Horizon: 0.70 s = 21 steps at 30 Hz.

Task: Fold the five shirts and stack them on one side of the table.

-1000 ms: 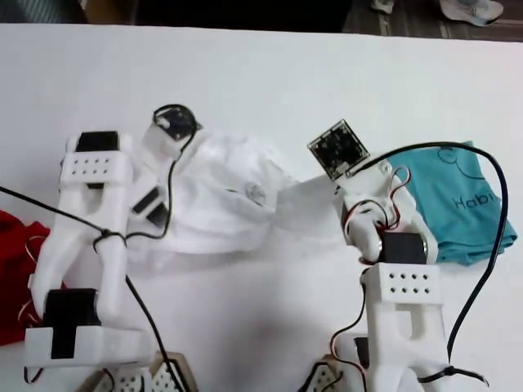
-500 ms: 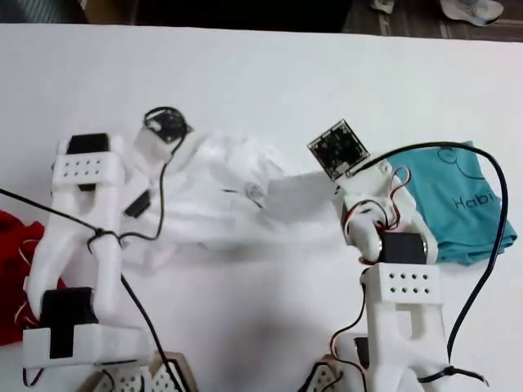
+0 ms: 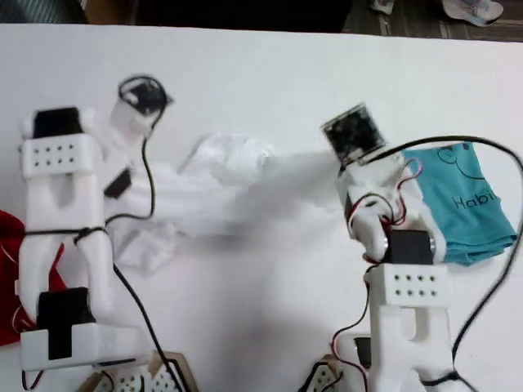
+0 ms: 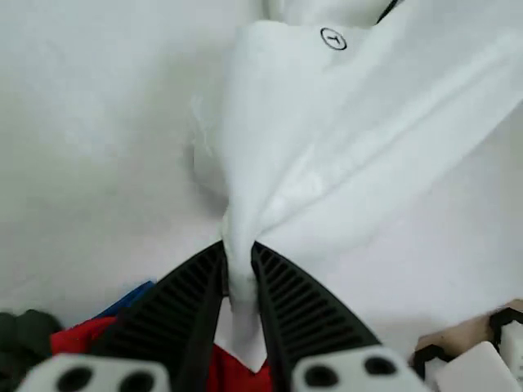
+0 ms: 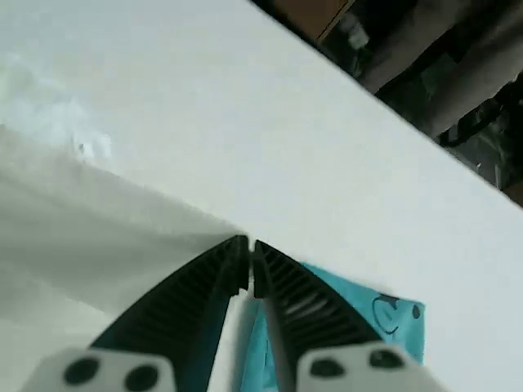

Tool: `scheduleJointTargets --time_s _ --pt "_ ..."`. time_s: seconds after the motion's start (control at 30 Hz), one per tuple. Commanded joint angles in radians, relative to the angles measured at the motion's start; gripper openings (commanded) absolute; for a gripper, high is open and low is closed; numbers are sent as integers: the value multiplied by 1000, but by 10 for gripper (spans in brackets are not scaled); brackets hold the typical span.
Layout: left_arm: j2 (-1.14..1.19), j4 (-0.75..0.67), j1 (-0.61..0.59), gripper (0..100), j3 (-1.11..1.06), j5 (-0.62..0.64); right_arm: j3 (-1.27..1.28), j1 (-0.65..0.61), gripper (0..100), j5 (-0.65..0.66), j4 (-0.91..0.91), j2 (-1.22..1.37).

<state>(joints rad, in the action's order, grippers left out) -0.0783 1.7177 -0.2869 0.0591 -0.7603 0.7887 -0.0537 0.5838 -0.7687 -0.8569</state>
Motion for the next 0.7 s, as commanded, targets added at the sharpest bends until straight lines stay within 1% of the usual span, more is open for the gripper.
scheduleJointTargets --time_s 0.0,0.1,0.27,0.43,0.5,0.6,0.67 --pt "-37 71 -17 26 237 37 -213 -42 20 -17 -73 -48" --pt "-87 69 -9 26 269 43 -334 -61 20 -15 -125 -51" --pt "-216 64 44 26 272 46 -494 -51 20 -15 -128 -50" --pt "-370 52 37 27 255 46 -543 2 20 -15 -134 -54" --pt "-387 61 32 27 183 40 -543 15 20 -11 -163 -51" --pt "-381 55 32 27 -2 38 -542 8 20 46 -216 -53" --pt "-382 -5 44 27 -166 43 -542 8 20 64 -223 -53"
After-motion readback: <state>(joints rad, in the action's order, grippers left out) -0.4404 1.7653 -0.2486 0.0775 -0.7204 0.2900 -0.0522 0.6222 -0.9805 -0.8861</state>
